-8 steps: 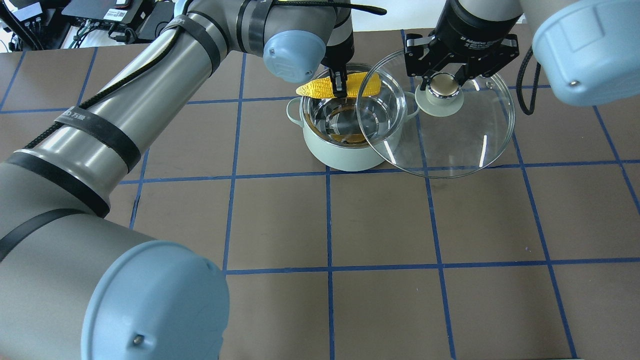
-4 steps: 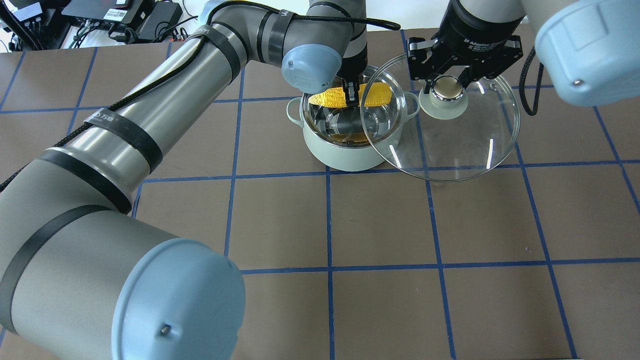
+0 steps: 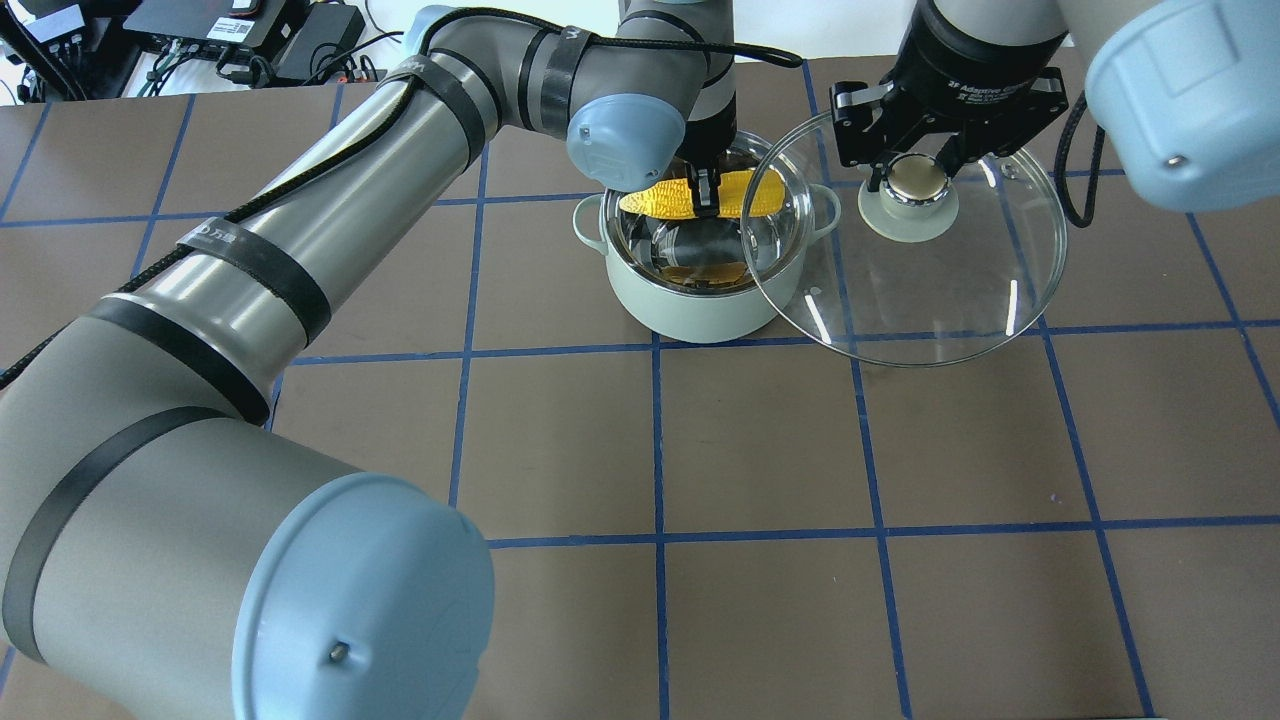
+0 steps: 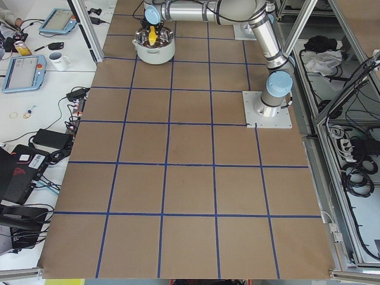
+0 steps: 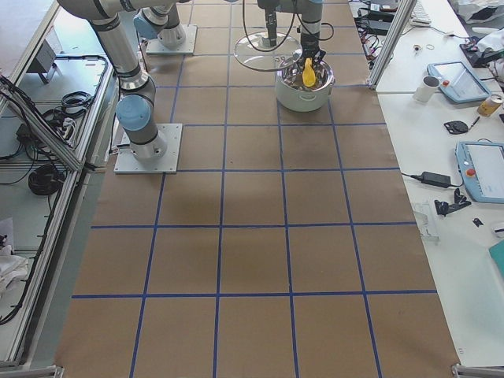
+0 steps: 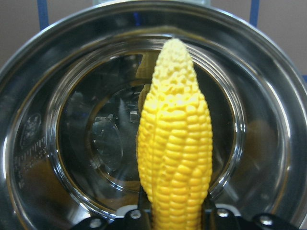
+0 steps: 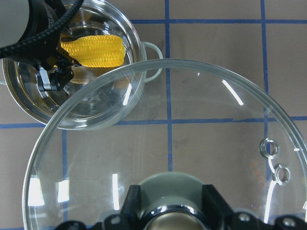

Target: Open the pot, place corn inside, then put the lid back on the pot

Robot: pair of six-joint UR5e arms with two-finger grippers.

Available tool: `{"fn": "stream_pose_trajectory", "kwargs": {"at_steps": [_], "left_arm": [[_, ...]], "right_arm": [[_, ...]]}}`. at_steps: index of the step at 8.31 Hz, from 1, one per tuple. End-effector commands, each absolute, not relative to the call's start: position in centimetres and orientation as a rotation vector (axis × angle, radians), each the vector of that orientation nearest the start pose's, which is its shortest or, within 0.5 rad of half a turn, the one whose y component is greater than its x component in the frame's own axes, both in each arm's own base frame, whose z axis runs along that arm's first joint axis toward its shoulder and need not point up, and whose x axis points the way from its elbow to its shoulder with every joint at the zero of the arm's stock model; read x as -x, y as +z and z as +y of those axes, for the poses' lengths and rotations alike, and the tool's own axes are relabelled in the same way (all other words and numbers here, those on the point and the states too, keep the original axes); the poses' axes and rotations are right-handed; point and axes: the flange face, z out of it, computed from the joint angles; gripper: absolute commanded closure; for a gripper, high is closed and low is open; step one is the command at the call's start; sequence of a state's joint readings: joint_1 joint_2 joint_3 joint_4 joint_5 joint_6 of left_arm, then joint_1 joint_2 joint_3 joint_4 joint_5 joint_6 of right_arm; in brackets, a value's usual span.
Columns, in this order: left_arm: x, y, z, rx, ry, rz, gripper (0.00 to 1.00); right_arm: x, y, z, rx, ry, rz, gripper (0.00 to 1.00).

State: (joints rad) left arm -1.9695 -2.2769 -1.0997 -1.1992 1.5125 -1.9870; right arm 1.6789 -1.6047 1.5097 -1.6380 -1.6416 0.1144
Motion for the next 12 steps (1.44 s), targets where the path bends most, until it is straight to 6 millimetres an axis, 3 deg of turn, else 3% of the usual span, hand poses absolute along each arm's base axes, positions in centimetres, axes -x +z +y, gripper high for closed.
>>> {"fn": "stream_pose_trajectory", "kwargs": {"at_steps": [1, 5, 7, 8, 10, 11, 12], "left_arm": [[42.9, 30.7, -65.9, 2.368, -0.006, 2.330, 0.15], [42.6, 31.7, -65.3, 2.349, 0.003, 2.312, 0.14], [42.0, 33.7, -64.4, 2.306, 0.005, 2.320, 0.14], [41.5, 35.3, -63.6, 2.256, -0.002, 2.334, 0.11], [40.2, 40.9, -62.0, 2.159, -0.061, 2.494, 0.08], [37.6, 42.8, -62.2, 2.094, -0.093, 2.558, 0.00], [32.7, 43.2, -63.8, 2.064, -0.092, 2.553, 0.00]], "right_arm": [[-17.6, 54.4, -47.4, -0.007, -0.273, 3.186, 0.62], [-17.6, 54.4, -47.4, -0.005, -0.272, 3.185, 0.62], [-17.6, 54.3, -47.4, -0.005, -0.272, 3.185, 0.62], [-17.6, 54.3, -47.4, -0.004, -0.272, 3.183, 0.62], [-17.6, 54.4, -47.4, 0.003, -0.274, 3.183, 0.62], [-17.7, 54.4, -47.4, 0.002, -0.274, 3.174, 0.62], [-17.8, 54.4, -47.6, -0.003, -0.287, 3.165, 0.62]]}}
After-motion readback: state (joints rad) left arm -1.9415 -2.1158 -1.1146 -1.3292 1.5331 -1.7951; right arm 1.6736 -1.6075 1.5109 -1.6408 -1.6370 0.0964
